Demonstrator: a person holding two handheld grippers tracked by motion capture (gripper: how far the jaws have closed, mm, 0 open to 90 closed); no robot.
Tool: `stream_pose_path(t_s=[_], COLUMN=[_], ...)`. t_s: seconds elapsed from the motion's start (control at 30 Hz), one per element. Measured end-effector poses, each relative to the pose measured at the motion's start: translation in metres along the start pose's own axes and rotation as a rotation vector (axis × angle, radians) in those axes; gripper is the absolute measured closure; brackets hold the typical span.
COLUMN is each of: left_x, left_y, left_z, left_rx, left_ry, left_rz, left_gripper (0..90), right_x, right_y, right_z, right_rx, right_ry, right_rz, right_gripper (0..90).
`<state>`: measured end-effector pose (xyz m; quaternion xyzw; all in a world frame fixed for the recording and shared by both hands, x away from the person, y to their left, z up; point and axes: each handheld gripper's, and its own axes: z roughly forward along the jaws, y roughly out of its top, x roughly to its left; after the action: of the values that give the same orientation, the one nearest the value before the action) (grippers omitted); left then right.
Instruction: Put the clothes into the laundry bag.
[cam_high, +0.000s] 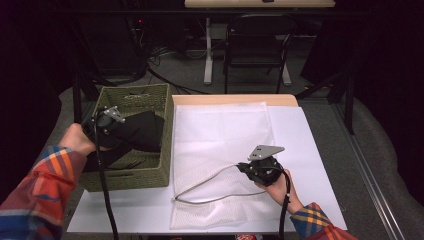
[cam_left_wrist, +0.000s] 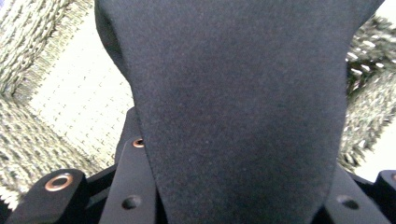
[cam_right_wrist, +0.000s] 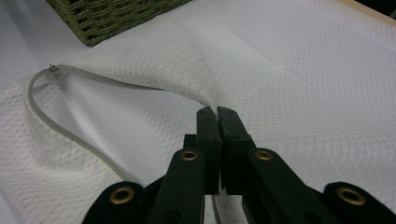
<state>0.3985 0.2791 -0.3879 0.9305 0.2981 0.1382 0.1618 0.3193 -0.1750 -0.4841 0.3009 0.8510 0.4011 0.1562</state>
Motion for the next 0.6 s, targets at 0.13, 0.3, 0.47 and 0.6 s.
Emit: stream_pose_path(t_s=[0.13, 0.3, 0.47, 0.6], left_x=[-0.001, -0.005, -0.012, -0.017], left_y=[0.005, 0.010, 0.016, 0.019], left_z=[-0.009, -0.018, -0.026, -0.032], left_rx=[0.004, 0.007, 0.006, 0.010], left_ry=[0.007, 0.010, 0.014, 0.013], left_rz=[0.001, 0.011, 0.024, 0.034], left_gripper=[62.5, 62.5, 62.5, 62.5], right_x=[-0.001, 0.000, 0.001, 0.002], right_y=[0.000, 0.000, 0.002, 0.001], right_z=[0.001, 0.000, -0.001, -0.001], right_rx=[-0.001, 0.002, -0.005, -0.001], right_ry=[-0.006, -0.012, -0.012, -0.007], right_rz=[0.000, -0.004, -0.012, -0.011], right_gripper=[88.5, 88.5, 88.5, 88.5])
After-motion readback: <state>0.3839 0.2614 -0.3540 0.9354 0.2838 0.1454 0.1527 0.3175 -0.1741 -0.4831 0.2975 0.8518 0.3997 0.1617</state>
